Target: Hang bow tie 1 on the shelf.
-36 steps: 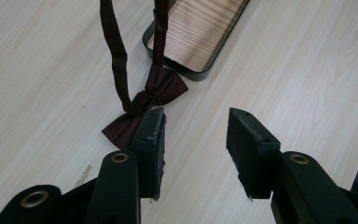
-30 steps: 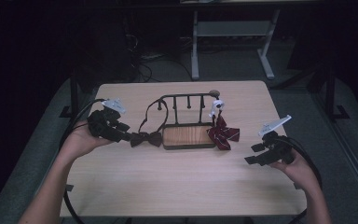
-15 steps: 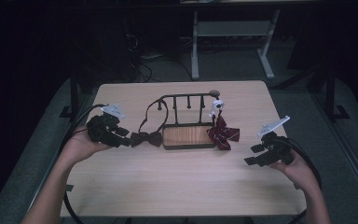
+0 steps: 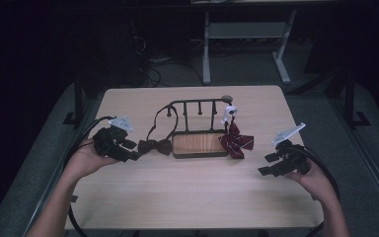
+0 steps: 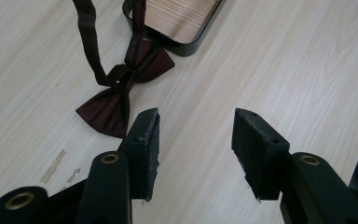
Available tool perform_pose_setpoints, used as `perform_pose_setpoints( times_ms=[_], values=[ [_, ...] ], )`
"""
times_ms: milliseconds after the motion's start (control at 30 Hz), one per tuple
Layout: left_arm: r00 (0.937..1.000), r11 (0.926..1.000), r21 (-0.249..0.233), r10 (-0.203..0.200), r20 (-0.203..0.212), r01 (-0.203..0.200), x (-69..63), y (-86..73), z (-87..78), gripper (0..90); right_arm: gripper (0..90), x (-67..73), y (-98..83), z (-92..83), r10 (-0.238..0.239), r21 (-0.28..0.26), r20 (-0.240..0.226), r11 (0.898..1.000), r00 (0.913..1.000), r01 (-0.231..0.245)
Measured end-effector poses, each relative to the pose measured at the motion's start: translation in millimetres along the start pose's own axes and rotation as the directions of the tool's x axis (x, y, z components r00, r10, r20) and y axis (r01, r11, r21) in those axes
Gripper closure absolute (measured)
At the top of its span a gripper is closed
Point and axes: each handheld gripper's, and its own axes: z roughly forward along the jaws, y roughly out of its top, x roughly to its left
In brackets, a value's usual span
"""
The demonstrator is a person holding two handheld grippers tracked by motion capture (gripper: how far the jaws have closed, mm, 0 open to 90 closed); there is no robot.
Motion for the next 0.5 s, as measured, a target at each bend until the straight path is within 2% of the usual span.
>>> perform_pose_setpoints(
  times_ms=[500],
  values=[
    [0.9998,0.9999,-0.001,-0.016,-0.01,0.016,-4.0,-15.6,10.1,48.5,35.9,1.0,-0.8,2.1,0.005,0.013,-0.002,1.0,1.0,-0.005]
  ],
)
